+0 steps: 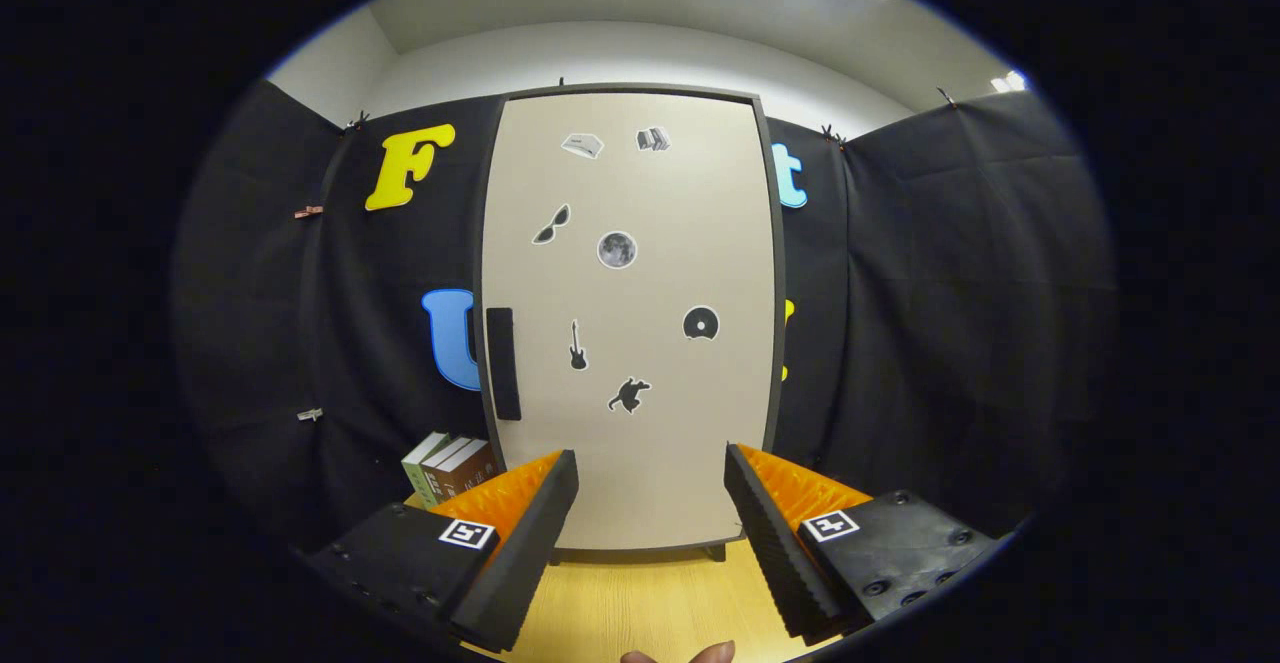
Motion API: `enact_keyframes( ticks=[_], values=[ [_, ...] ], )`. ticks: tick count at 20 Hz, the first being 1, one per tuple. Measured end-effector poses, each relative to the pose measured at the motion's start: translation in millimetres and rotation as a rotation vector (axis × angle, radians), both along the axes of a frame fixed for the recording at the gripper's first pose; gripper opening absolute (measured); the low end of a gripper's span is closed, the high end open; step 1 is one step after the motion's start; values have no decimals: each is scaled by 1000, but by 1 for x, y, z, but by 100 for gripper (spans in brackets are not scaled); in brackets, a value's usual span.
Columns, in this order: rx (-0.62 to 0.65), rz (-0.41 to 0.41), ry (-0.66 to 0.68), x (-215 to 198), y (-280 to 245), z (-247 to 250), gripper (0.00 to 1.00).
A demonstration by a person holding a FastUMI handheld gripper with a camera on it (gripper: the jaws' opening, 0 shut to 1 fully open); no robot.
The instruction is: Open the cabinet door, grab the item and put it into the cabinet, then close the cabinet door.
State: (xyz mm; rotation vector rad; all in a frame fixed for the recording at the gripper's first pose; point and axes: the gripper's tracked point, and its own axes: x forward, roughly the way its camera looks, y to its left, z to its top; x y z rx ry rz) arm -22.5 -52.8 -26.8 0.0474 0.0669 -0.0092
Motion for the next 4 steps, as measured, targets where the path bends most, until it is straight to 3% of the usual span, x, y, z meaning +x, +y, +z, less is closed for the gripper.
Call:
enact_keyframes(
  ticks=[4],
  values=[
    [-19,13,-10,0,7,-2,95]
  ],
)
